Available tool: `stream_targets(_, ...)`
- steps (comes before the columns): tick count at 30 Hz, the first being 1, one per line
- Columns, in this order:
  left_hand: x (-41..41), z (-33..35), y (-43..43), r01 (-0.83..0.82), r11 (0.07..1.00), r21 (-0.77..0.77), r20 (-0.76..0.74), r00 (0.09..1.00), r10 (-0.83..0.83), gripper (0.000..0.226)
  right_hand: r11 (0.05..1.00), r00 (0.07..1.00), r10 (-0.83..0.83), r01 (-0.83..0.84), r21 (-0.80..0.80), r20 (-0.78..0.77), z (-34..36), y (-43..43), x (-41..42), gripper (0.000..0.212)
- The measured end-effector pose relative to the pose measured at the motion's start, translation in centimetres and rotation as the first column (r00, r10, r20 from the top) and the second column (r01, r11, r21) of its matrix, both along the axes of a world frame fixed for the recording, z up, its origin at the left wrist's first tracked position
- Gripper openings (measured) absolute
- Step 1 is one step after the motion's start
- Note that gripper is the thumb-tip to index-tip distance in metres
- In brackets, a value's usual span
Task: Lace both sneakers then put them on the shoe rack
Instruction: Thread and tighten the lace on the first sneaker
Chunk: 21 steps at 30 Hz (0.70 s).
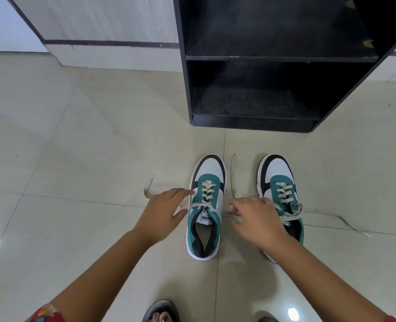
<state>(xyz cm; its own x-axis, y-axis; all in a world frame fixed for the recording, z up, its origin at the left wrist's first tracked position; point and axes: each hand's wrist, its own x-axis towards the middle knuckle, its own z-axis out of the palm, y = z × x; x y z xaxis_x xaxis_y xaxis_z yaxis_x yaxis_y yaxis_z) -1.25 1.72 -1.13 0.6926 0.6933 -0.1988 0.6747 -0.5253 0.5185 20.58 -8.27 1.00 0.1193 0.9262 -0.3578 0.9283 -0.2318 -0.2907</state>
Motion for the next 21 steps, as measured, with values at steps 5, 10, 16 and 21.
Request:
stream_targets(5,1.9,-0.5,-0.4,-0.033,0.994,0.106,0.09,0.996,0.023,0.011,0.987,0.999,0.024,-0.016,0.158,-0.048,0.3,0.7,-2.7,0.023)
stream_targets(10,1.0,-1.3,-0.8,0.014,0.97,0.242,-0.012,1.0,-0.012,0.022,0.99,0.999,0.015,-0.008,0.14,-0.05,0.0,0.1,-1.5,0.021)
stream_targets(16,0.7,-1.2,-0.5,-0.013,0.964,0.267,-0.025,0.999,0.02,0.021,0.996,0.998,0.049,-0.046,0.081,-0.043,-0.3,0.3,-1.5,0.024)
stream_targets(21,0.7,-0.9,-0.5,0.034,0.978,0.206,-0.085,0.996,-0.017,0.022,0.998,0.997,0.062,-0.061,0.018,-0.048,-0.4,0.6,-1.4,0.022)
